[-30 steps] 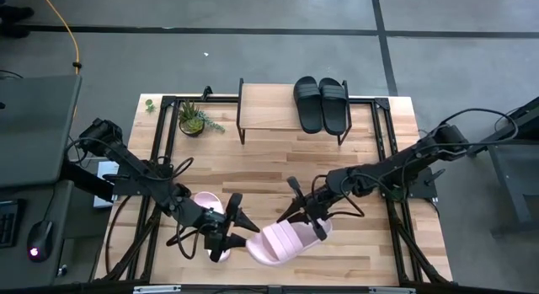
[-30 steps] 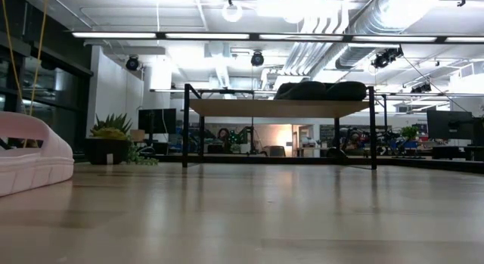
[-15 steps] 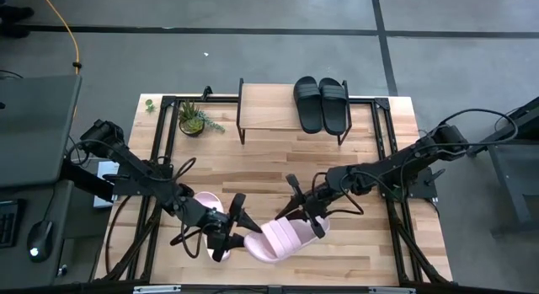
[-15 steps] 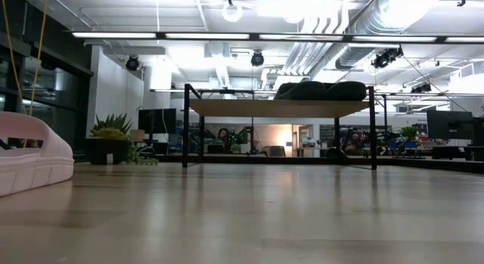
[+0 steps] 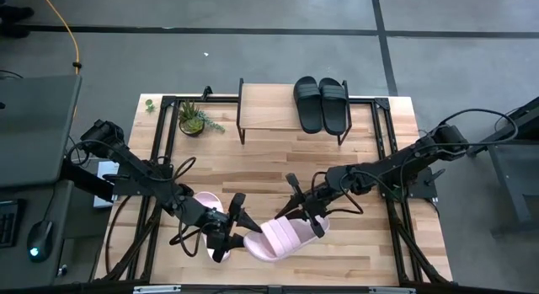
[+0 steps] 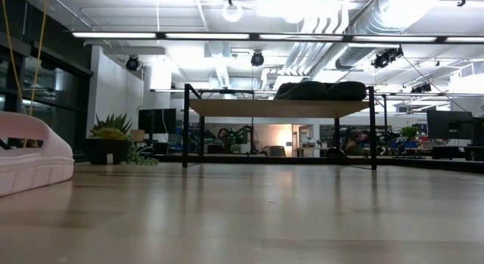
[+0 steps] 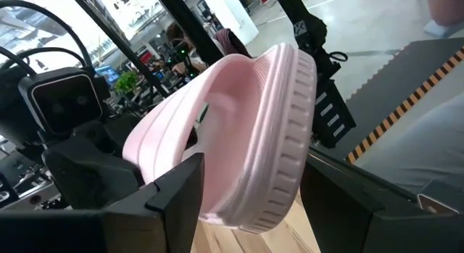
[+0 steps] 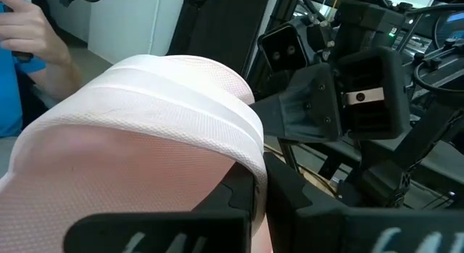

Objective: Pick and place slides into the shelf
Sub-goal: Put the right pink slipper on the shelf

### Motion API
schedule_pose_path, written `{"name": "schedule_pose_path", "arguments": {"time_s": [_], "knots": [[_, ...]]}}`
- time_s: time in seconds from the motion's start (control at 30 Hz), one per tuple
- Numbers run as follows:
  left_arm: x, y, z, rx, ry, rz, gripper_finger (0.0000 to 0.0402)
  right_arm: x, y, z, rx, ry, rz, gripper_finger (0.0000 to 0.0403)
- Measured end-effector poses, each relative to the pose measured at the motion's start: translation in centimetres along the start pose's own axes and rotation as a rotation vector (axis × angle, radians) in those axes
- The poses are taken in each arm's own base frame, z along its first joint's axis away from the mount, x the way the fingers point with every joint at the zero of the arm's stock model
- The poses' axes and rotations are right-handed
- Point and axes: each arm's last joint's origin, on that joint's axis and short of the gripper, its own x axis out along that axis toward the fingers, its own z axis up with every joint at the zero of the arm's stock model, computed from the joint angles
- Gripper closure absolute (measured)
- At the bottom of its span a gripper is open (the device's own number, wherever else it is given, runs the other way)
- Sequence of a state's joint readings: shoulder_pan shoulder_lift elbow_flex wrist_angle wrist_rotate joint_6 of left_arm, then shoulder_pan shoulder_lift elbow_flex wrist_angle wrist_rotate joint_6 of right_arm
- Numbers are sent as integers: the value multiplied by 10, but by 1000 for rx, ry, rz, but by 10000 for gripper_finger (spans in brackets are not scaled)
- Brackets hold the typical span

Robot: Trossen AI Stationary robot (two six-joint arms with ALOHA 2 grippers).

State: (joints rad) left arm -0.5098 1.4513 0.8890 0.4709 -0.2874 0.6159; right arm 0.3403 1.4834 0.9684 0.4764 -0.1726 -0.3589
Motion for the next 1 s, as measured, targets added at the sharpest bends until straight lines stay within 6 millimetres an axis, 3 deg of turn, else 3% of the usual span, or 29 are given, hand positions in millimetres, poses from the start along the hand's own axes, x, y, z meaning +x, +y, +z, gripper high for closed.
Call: {"name": "schedule_pose_path", "arguments": {"time_s": [0.17, 0.6, 1.0], "knots": [[0, 0, 0, 3, 0, 0, 215, 0, 0, 0, 2, 0, -1, 403], [0, 0, 1, 35, -16, -20, 361, 0, 0, -1, 4, 5, -3, 402], [0, 0, 0, 35, -15, -20, 335, 0, 0, -1, 0, 5, -3, 402]]}}
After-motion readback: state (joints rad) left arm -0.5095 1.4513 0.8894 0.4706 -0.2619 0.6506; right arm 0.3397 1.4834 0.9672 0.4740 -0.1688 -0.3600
